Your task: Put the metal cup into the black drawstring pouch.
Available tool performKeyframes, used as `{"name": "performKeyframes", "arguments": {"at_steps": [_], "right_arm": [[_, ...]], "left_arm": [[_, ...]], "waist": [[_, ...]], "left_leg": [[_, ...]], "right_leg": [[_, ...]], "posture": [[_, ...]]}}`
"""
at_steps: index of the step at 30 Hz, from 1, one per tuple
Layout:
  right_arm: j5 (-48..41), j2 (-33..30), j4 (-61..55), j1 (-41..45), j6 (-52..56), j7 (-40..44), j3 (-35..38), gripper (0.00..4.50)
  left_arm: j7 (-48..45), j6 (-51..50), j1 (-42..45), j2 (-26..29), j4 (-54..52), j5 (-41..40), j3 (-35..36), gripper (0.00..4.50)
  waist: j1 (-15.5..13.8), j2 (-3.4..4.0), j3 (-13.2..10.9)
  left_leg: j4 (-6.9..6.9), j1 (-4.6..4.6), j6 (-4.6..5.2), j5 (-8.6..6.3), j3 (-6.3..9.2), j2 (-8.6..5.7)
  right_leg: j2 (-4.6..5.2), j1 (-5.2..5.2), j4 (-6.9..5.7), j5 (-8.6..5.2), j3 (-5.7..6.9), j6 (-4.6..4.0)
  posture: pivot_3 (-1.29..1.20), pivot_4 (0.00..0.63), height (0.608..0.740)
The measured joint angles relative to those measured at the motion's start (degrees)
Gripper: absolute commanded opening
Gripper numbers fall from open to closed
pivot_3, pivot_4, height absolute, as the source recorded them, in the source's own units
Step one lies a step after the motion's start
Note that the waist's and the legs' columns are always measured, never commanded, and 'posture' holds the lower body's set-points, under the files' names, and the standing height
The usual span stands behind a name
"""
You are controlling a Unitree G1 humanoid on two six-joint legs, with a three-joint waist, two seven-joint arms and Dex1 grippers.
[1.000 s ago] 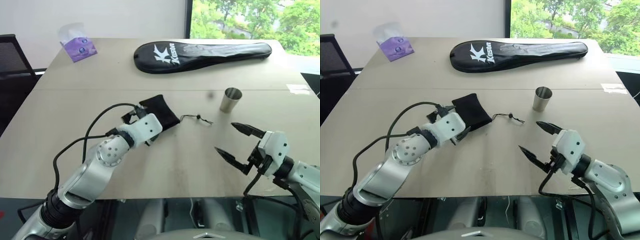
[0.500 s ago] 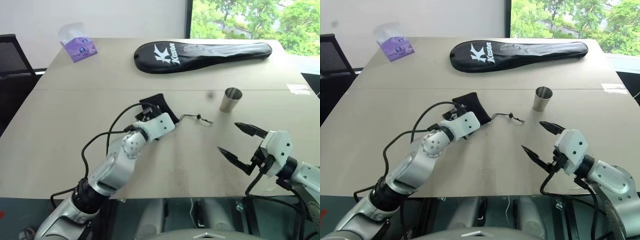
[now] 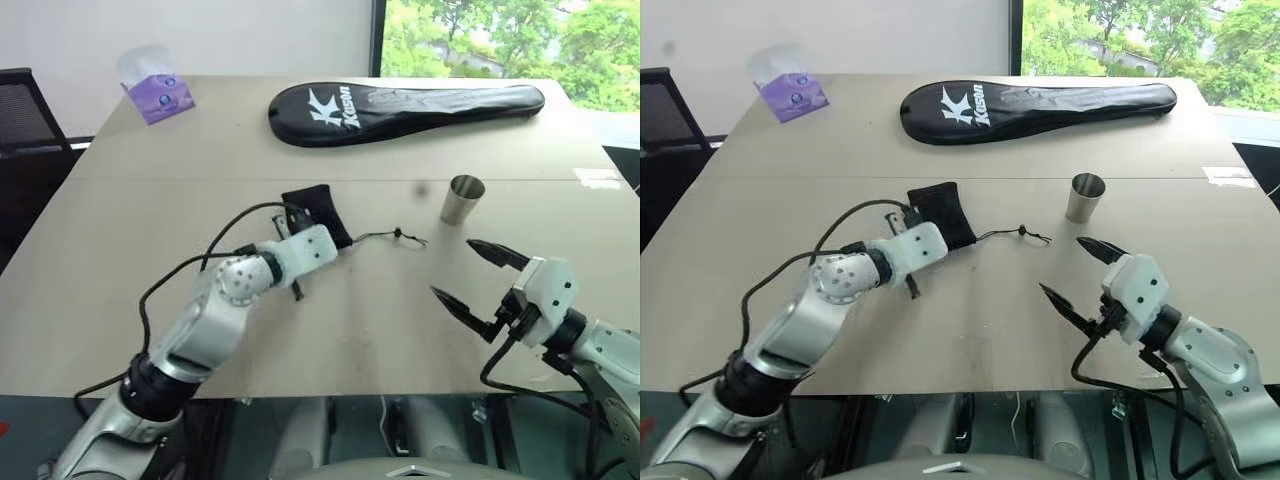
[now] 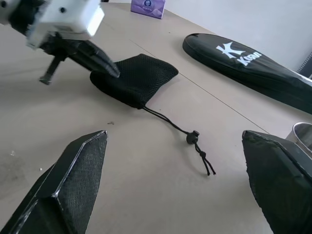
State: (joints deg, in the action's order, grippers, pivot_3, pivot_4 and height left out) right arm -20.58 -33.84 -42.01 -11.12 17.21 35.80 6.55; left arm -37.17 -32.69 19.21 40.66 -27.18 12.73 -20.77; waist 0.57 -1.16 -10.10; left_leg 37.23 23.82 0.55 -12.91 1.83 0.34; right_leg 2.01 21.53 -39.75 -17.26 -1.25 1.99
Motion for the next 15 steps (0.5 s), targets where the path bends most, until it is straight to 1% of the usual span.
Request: {"name": "performKeyframes", "arguments": {"at_steps": [1,2,4,7,10,15], "right_arm": [[0.17,0.19,0.00,-0.35,-0.18,-0.03,-0.05,4.50],[0.39,0.40,0.00,-0.88,-0.25,-0.07,-0.06,4.50],[0.69,0.47,0.01,-1.38,-0.38,-0.07,-0.07,4.50],[1.02,0.50,-0.01,-1.56,-0.49,-0.05,-0.05,4.50],[0.97,0.44,-0.06,-1.85,-0.46,0.06,0.14,4.50],[0.43,-0.41,-0.11,-2.23,-0.20,0.57,1.34,4.50]], "left_arm": [[1.17,2.77,-1.42,0.49,-0.66,1.56,-0.02,1.26],[2.12,4.39,-2.20,0.74,-0.74,3.13,-0.07,1.84],[3.40,5.78,-2.67,0.72,-0.73,5.63,-0.14,2.71],[5.45,7.19,-2.25,0.06,-0.21,11.12,-1.62,2.71],[6.61,7.22,-1.76,-2.53,1.34,16.67,-4.48,2.71],[6.88,6.94,-1.96,-4.87,2.15,23.22,-6.88,2.71]], "waist": [[0.00,0.00,0.00],[-0.02,0.00,0.00],[-0.07,0.00,0.00],[-0.15,0.00,0.00],[-0.13,0.00,0.00],[0.12,0.00,0.00]], "left_leg": [[0.00,0.00,0.00,0.00,0.01,0.00],[0.00,0.00,0.00,0.00,0.01,0.00],[0.01,0.00,0.01,0.00,0.02,0.00],[0.03,-0.01,0.01,0.00,0.01,-0.04],[0.04,0.00,0.02,0.00,0.00,-0.05],[0.03,-0.01,0.01,0.00,0.02,-0.03]], "right_leg": [[0.00,0.00,0.00,0.00,-0.01,0.00],[-0.01,0.00,-0.01,0.00,0.00,0.00],[-0.06,-0.01,-0.02,0.00,0.02,0.00],[-0.20,-0.03,-0.02,0.00,0.02,0.01],[-0.22,-0.02,-0.02,0.00,0.02,0.02],[-0.24,-0.01,-0.06,0.00,0.02,0.01]], "posture": [[0.00,0.150,0.740],[0.00,0.150,0.740],[0.00,0.150,0.740],[0.00,0.150,0.740],[0.00,0.150,0.740],[0.00,0.150,0.740]]}}
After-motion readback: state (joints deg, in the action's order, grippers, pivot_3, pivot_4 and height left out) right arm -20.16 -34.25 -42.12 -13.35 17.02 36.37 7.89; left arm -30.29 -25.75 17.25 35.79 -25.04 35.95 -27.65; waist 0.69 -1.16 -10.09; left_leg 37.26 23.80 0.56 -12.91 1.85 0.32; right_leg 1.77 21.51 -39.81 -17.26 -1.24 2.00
